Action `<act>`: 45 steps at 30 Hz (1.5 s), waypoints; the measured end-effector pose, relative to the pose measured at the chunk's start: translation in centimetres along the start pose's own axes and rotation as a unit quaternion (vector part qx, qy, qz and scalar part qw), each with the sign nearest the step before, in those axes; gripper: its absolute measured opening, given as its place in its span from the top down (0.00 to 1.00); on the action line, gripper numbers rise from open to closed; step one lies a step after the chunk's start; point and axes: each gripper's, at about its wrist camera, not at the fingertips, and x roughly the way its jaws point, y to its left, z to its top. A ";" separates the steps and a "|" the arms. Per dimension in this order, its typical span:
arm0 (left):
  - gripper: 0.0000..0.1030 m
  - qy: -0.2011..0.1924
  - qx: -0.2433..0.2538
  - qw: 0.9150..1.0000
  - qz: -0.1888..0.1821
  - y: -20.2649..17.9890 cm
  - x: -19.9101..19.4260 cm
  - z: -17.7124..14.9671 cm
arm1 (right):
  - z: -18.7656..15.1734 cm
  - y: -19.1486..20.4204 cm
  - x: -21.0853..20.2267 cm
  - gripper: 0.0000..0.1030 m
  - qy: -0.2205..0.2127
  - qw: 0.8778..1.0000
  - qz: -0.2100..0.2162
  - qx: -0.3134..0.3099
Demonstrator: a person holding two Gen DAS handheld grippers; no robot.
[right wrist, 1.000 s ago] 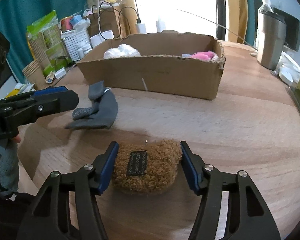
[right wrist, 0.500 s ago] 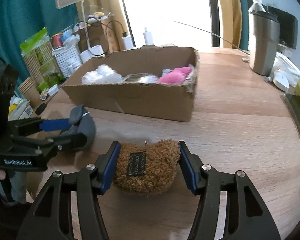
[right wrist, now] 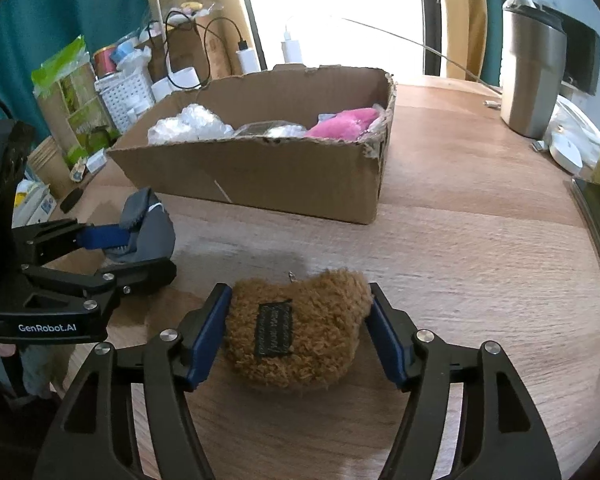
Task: Organize soft objects
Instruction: 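Grasp the brown teddy bear with the right tool while the left tool grasps the grey sock, then carry the teddy bear and grey sock over the box and lower them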
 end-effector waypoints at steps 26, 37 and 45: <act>0.77 -0.070 0.031 0.995 -0.063 -0.8 -6.1 0.1 | 0.6 2.5 -3.0 0.49 -0.042 0.999 0.008 -0.028; 0.77 -0.109 0.039 0.992 -0.057 -0.8 -9.9 2.1 | 3.0 2.8 -5.3 0.48 -0.088 0.996 0.008 -0.034; 0.77 -0.129 0.039 0.990 -0.042 0.4 -11.2 3.8 | 4.8 2.6 -6.7 0.48 -0.116 0.992 0.006 -0.040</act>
